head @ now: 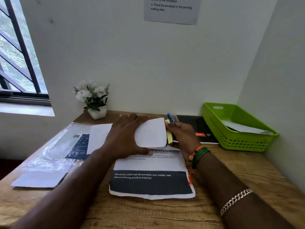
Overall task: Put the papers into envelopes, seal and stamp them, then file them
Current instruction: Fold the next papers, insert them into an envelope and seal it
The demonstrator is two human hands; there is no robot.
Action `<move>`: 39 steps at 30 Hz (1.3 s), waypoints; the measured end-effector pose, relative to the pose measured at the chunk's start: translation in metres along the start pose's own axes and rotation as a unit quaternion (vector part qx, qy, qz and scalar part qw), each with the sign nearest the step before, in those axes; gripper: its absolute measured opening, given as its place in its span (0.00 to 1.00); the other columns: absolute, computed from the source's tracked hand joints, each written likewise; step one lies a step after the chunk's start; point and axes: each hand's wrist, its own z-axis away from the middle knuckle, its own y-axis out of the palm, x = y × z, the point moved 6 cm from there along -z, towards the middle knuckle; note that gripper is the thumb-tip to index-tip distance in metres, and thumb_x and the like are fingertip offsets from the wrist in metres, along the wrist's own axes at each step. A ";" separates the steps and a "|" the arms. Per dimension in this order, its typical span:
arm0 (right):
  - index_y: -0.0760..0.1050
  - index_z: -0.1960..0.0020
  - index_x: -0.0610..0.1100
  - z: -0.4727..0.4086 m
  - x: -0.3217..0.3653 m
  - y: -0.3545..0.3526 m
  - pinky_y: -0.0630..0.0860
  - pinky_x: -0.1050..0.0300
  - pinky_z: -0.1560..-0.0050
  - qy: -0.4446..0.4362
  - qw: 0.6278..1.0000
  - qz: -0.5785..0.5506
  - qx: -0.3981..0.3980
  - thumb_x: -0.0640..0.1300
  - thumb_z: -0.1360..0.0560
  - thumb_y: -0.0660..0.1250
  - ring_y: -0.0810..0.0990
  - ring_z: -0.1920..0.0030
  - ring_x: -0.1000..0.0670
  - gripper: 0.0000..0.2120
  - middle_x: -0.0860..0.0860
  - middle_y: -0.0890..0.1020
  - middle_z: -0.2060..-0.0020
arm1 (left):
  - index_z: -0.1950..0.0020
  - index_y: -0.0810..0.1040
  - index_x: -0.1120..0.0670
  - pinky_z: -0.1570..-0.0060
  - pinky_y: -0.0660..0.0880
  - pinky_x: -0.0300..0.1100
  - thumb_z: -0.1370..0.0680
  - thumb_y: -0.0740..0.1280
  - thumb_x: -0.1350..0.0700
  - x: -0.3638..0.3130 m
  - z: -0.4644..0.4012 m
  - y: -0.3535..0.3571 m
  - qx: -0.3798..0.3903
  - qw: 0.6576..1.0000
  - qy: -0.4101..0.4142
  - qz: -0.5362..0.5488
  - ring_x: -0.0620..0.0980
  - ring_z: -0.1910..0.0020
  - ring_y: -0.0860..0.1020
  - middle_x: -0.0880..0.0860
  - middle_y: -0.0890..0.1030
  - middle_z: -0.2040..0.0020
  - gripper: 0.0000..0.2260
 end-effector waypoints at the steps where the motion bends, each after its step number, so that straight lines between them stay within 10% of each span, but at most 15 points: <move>1: 0.83 0.48 0.46 0.000 0.000 0.000 0.78 0.55 0.62 -0.006 1.000 0.003 0.003 0.47 0.22 0.71 0.82 0.60 0.51 0.07 0.50 0.85 0.62 | 0.23 0.64 0.39 0.29 0.59 0.48 0.43 0.73 0.23 -0.002 0.001 0.001 0.003 1.000 0.004 -0.007 0.49 0.32 0.67 0.45 0.71 0.31 0.51; 17: 0.82 0.50 0.50 -0.007 0.001 0.002 0.83 0.52 0.51 -0.114 0.981 0.148 0.055 0.38 0.30 0.78 0.86 0.54 0.49 0.13 0.49 0.87 0.55 | 0.24 0.66 0.39 0.26 0.61 0.50 0.41 0.72 0.23 -0.010 0.004 0.004 0.006 1.000 0.018 0.012 0.47 0.29 0.68 0.40 0.69 0.28 0.48; 31: 0.80 0.43 0.47 -0.003 0.006 -0.003 0.78 0.59 0.67 -0.090 0.981 0.168 0.033 0.50 0.27 0.76 0.83 0.60 0.51 0.15 0.48 0.86 0.59 | 0.27 0.66 0.38 0.32 0.63 0.50 0.43 0.72 0.23 0.000 0.002 -0.004 -0.005 1.000 0.013 -0.020 0.51 0.33 0.70 0.44 0.74 0.32 0.48; 39: 0.78 0.41 0.53 -0.023 -0.011 -0.034 0.76 0.49 0.41 -0.126 0.811 0.569 0.049 0.64 0.30 0.72 0.74 0.40 0.49 0.23 0.52 0.81 0.46 | 0.24 0.61 0.37 0.28 0.63 0.60 0.46 0.66 0.18 0.022 0.004 -0.008 -0.004 0.999 -0.015 -0.052 0.52 0.32 0.70 0.44 0.73 0.31 0.54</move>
